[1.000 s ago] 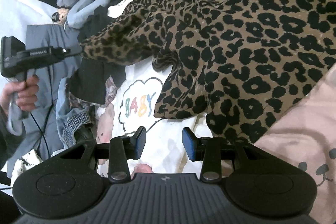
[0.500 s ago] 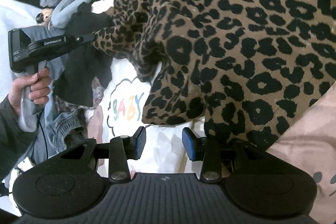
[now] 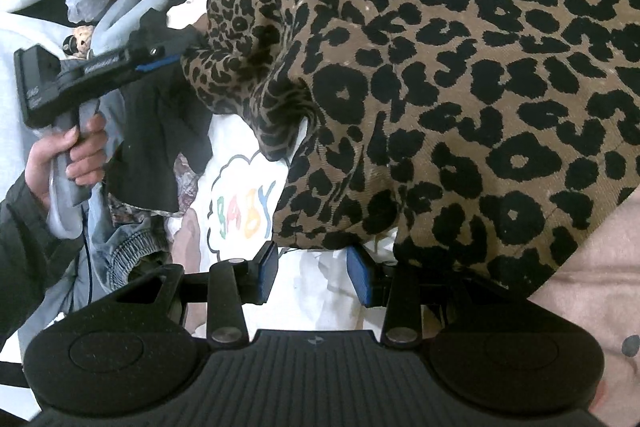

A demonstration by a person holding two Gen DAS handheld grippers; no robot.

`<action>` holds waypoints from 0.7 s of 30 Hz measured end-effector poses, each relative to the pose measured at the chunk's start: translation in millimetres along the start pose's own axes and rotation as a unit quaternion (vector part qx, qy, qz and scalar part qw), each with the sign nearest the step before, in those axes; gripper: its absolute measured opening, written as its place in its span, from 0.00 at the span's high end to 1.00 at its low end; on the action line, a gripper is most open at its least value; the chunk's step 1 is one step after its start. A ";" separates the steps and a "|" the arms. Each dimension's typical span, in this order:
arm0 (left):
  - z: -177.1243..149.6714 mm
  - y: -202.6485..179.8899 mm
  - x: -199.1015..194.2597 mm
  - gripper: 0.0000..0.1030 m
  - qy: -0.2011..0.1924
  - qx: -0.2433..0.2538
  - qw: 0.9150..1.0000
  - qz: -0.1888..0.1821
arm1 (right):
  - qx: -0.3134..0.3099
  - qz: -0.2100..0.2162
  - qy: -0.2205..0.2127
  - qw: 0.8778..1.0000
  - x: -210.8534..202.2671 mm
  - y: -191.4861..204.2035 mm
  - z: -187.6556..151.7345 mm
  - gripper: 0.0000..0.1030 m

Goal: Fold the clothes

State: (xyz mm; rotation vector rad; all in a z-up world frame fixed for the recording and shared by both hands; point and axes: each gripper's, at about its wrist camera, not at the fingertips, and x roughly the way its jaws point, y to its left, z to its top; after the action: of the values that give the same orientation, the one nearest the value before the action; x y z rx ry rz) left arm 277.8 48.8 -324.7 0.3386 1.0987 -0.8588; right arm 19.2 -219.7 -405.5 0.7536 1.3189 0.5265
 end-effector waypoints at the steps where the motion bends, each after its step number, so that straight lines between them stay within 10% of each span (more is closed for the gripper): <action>1: -3.9 1.8 -3.9 0.63 0.000 -0.001 1.000 0.000 | -0.001 0.000 0.000 1.000 0.0 0.4 -0.1 0.57; 21: -43.7 -13.1 37.2 0.55 0.014 0.076 0.996 0.038 | -0.029 0.000 0.012 1.000 3.3 -1.2 -5.2 0.57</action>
State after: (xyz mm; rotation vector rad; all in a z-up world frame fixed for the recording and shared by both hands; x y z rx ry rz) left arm 247.1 51.6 -374.8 0.5164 1.0426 -0.8741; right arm 14.7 -217.1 -408.9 0.7023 1.3210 0.5735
